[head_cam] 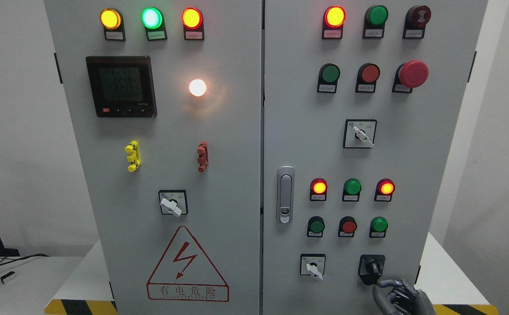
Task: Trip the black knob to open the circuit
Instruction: 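Raise the right hand toward the black rotary knob near the cabinet bottom, then close the right hand fingers around the black rotary knob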
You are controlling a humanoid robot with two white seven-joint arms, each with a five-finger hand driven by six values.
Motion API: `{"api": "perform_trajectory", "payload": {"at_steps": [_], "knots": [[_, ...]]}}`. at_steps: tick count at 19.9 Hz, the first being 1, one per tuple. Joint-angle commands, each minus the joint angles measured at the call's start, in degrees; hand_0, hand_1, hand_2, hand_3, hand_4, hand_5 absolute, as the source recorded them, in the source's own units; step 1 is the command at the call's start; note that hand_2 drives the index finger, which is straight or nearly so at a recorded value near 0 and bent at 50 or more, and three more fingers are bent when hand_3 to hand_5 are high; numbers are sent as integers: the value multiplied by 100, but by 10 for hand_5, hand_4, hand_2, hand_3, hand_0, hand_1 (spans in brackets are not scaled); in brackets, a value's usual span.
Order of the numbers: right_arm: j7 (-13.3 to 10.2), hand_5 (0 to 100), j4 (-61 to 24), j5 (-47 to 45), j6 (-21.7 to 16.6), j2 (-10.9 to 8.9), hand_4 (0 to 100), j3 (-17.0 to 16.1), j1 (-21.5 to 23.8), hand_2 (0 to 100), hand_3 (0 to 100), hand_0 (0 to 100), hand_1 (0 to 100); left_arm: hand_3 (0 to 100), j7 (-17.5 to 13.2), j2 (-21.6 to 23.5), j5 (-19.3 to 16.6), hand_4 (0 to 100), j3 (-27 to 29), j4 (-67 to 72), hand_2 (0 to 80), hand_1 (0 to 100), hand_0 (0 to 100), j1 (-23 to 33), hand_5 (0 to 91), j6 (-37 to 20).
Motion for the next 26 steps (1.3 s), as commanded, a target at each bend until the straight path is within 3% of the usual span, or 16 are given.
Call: {"api": "perform_trajectory", "payload": {"at_steps": [1, 26], "knots": [[-1, 811, -91, 8, 3, 36, 769, -63, -18, 485, 844, 423, 772, 0, -2, 2, -176, 0, 0, 0, 0, 389, 120, 0, 0, -5], [-1, 810, -215, 8, 117, 80, 767, 16, -27, 478, 841, 447, 777, 0, -2, -7, -176, 0, 0, 0, 0, 389, 120, 0, 0, -5]]}}
